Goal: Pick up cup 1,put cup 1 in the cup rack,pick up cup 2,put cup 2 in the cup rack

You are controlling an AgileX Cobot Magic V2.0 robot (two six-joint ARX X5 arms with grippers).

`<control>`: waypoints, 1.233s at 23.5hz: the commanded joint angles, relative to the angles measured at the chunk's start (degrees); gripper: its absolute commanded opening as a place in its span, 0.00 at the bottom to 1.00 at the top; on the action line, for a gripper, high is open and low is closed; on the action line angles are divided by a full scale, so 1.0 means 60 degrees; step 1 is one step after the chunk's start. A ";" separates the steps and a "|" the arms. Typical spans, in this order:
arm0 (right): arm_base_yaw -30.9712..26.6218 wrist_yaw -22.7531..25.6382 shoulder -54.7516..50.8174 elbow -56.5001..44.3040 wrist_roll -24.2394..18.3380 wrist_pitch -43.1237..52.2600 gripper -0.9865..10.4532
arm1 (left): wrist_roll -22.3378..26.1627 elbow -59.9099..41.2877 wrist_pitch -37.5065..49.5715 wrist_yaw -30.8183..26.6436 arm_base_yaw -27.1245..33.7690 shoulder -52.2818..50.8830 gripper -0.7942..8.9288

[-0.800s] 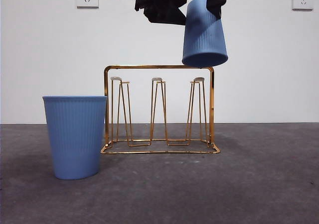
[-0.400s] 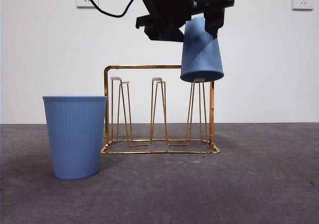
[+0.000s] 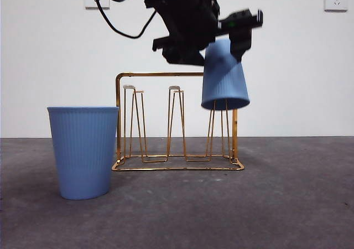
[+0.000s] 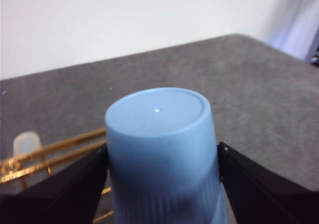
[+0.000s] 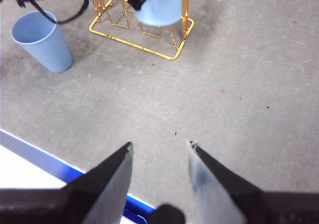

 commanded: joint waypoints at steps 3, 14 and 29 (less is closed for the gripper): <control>-0.0004 0.0040 -0.0025 -0.0084 -0.0095 0.0087 0.25 | -0.0423 0.0011 -0.0004 -0.0342 -0.0102 0.0240 0.07; -0.0004 0.0036 -0.0025 -0.0084 -0.0299 0.0273 0.25 | -0.1060 0.0011 -0.0004 -0.0900 -0.0415 0.0761 0.07; -0.0004 0.0033 -0.0025 -0.0084 -0.0532 0.0273 0.25 | -0.1934 0.0011 -0.0474 -0.1599 -0.0729 0.1370 0.07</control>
